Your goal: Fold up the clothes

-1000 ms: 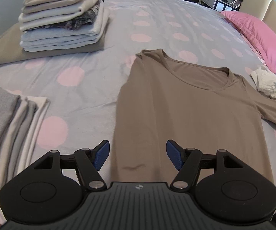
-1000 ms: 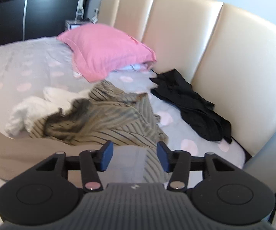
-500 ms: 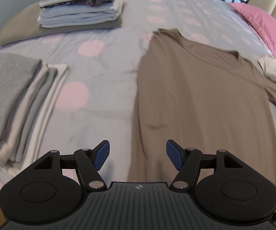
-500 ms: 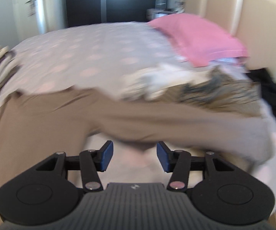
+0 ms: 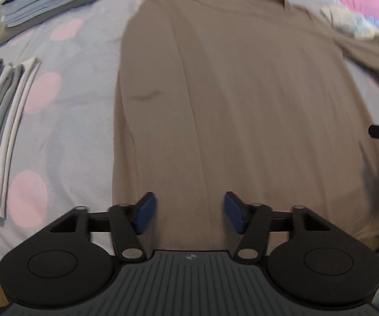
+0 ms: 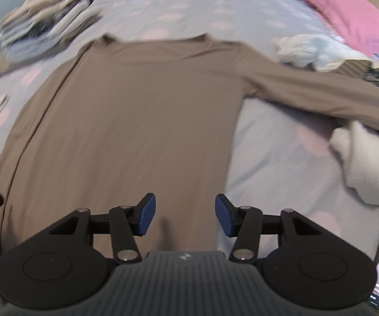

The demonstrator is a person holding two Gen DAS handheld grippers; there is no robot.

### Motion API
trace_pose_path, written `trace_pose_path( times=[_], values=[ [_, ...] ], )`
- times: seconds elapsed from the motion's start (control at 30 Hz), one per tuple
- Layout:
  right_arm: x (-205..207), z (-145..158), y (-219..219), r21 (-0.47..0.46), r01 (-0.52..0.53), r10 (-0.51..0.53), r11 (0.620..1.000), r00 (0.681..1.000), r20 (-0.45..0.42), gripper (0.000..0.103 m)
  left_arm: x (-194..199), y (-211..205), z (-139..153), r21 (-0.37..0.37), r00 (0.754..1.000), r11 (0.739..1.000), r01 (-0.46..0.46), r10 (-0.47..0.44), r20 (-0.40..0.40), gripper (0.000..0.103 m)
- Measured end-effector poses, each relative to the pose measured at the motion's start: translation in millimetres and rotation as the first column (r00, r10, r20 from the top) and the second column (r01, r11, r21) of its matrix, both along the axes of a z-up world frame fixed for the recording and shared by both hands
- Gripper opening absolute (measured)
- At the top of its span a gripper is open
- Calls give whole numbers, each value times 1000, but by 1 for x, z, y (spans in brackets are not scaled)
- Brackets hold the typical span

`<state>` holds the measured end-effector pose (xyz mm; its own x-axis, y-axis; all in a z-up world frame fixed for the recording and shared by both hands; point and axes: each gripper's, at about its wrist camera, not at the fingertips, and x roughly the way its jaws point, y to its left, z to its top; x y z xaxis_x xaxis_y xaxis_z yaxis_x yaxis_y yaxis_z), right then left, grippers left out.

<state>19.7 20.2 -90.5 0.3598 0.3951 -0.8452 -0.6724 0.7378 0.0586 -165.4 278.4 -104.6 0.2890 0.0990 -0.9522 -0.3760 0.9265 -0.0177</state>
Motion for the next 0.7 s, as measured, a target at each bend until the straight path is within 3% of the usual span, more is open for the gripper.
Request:
trace_pose_path(
  times=[0.17,0.23,0.33,0.7],
  values=[
    [-2,-10,1,-35,-29,28,999,999,-28,54,2,4,-10,-6,999,1000,-5,4,-45,25],
    [0,-13,0,-46,-18,16,999,999,-41,54,2,4,-12,-12,999,1000,-7,7,-49,21],
    [0,-14,1,-50,-20,17,999,999,-50,54,3,5,-8,-9,999,1000,-21,20,-44,5],
    [-2,-11,-1,-52,-27,24,998,998,-50,54,-11,25,45,-69,988,992,-105,112,103,1]
  ],
)
